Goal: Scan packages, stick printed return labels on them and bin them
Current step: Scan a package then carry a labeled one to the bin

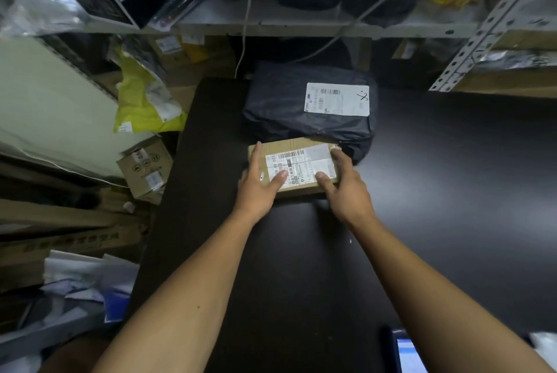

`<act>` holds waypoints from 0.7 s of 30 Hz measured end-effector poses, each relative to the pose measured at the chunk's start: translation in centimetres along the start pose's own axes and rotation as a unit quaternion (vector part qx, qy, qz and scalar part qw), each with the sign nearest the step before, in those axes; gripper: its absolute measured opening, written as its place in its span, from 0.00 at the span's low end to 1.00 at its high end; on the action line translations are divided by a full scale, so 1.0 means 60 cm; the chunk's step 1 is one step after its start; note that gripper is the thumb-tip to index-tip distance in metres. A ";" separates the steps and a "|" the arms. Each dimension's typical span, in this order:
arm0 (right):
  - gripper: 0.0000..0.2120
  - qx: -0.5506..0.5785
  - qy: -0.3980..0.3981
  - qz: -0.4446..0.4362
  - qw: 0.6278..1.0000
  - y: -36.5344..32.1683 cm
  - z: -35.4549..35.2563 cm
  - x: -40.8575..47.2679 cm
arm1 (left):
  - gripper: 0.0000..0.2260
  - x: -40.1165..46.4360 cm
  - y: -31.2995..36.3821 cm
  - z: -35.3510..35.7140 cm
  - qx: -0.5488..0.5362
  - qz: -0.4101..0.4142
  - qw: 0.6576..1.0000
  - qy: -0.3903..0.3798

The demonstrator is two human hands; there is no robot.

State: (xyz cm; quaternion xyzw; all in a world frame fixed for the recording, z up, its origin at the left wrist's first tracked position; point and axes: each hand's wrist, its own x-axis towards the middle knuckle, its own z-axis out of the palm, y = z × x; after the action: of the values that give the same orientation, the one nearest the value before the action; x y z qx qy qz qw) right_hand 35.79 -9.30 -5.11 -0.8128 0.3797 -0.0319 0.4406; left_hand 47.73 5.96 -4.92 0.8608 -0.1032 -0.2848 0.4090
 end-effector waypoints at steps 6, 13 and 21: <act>0.28 -0.007 -0.030 0.021 0.999 0.013 0.006 -0.056 | 0.37 -0.064 -0.031 0.004 -0.009 -0.004 1.000 -0.002; 0.27 -0.009 -0.022 0.029 0.999 0.033 0.032 -0.191 | 0.37 -0.180 -0.081 -0.005 -0.001 -0.008 1.000 -0.022; 0.28 0.025 0.000 0.033 0.999 0.052 0.057 -0.328 | 0.38 -0.292 -0.135 -0.017 0.031 0.004 0.998 -0.053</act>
State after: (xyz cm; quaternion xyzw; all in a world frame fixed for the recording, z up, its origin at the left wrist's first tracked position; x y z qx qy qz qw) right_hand 21.32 4.76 -3.96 -0.7887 0.4052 -0.0269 0.4616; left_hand 33.57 19.06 -3.48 0.8562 -0.1367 -0.3254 0.3772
